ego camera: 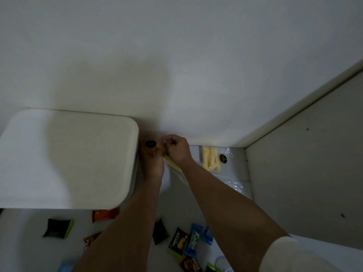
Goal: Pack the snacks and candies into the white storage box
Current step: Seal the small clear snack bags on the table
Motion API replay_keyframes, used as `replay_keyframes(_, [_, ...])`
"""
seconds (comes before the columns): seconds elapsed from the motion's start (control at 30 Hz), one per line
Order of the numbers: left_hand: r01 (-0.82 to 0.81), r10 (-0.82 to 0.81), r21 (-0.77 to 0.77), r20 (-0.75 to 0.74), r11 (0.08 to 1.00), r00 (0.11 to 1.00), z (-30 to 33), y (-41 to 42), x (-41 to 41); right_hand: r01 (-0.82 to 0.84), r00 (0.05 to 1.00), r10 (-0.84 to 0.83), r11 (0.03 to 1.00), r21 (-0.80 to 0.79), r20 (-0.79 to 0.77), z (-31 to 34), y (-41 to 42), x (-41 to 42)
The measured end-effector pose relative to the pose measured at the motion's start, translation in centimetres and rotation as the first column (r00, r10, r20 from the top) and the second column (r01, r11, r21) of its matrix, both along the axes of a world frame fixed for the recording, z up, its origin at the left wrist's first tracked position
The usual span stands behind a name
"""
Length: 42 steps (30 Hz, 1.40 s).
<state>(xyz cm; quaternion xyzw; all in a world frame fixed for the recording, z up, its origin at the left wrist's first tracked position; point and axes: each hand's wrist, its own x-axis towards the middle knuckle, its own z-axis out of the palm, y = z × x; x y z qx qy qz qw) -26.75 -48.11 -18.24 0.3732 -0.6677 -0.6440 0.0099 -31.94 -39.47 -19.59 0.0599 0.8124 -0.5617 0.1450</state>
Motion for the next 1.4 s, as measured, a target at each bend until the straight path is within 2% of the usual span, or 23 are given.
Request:
replay_keyframes(0.1, [0.027,-0.026,0.005,-0.009,1.0,1.0,-0.6,0.0,-0.2,-0.016,0.999,0.026,0.98,0.199,-0.048,0.8,1.2,0.9])
replay_keyframes(0.2, [0.083,-0.083,-0.048,0.018,0.995,0.996,-1.1,-0.1,0.2,-0.007,0.996,0.046,0.895,0.446,-0.076,1.8,3.4,2.5])
replay_keyframes(0.27, [0.137,-0.136,-0.059,0.014,0.989,0.991,-1.4,0.0,0.6,-0.152,0.988,0.14,0.759,0.633,0.069,2.0,4.8,3.4])
replay_keyframes(0.33, [0.185,-0.184,-0.01,0.057,0.983,0.981,-1.6,0.3,1.1,-0.322,0.946,0.188,0.607,0.726,0.263,2.1,5.8,4.3])
replay_keyframes(0.4, [0.25,-0.258,0.077,0.126,0.965,0.958,-1.5,0.9,1.8,-0.38,0.925,0.209,0.542,0.75,0.318,1.8,6.2,5.0])
replay_keyframes(0.47, [0.296,-0.32,0.156,0.16,0.942,0.934,-1.8,1.5,2.8,-0.365,0.931,0.208,0.521,0.772,0.3,1.6,6.2,5.5])
replay_keyframes(0.53, [0.325,-0.354,0.175,0.174,0.929,0.919,-1.9,1.7,3.7,-0.332,0.941,0.154,0.594,0.733,0.302,1.3,6.3,5.5])
replay_keyframes(0.6, [0.386,-0.408,0.147,0.18,0.911,0.895,-2.0,1.8,4.4,-0.273,0.947,0.086,0.722,0.636,0.309,1.5,6.6,5.5])
replay_keyframes(0.67, [0.495,-0.498,0.062,0.169,0.866,0.85,-1.8,1.9,5.3,-0.183,0.955,0.036,0.853,0.489,0.296,2.4,7.1,5.5])
replay_keyframes(0.77, [0.6,-0.596,-0.059,0.073,0.798,0.8,-0.7,1.8,7.5,-0.04,0.925,-0.066,0.963,0.267,0.375,4.7,7.8,6.3])
replay_keyframes(0.83, [0.645,-0.649,-0.15,0.029,0.749,0.76,0.8,1.4,9.0,0.032,0.89,-0.109,0.984,0.178,0.442,6.5,8.2,7.5])
replay_keyframes(0.93, [0.674,-0.709,-0.314,0.004,0.669,0.706,3.2,0.4,11.0,0.032,0.863,-0.081,0.994,0.106,0.498,9.1,8.7,9.9])
replay_keyframes(1.07, [0.717,-0.774,-0.399,0.027,0.572,0.632,6.5,-0.8,13.5,0.064,0.845,-0.045,0.998,-0.018,0.533,11.5,8.9,13.8])
replay_keyframes(1.2, [0.754,-0.84,-0.465,0.042,0.463,0.541,9.6,-1.8,16.4,0.063,0.844,-0.037,0.998,-0.031,0.535,14.4,8.5,17.6])
replay_keyframes(1.4, [0.75,-0.883,-0.562,0.068,0.35,0.464,12.7,-2.3,20.0,0.073,0.848,-0.042,0.997,-0.039,0.528,17.7,7.7,21.8])
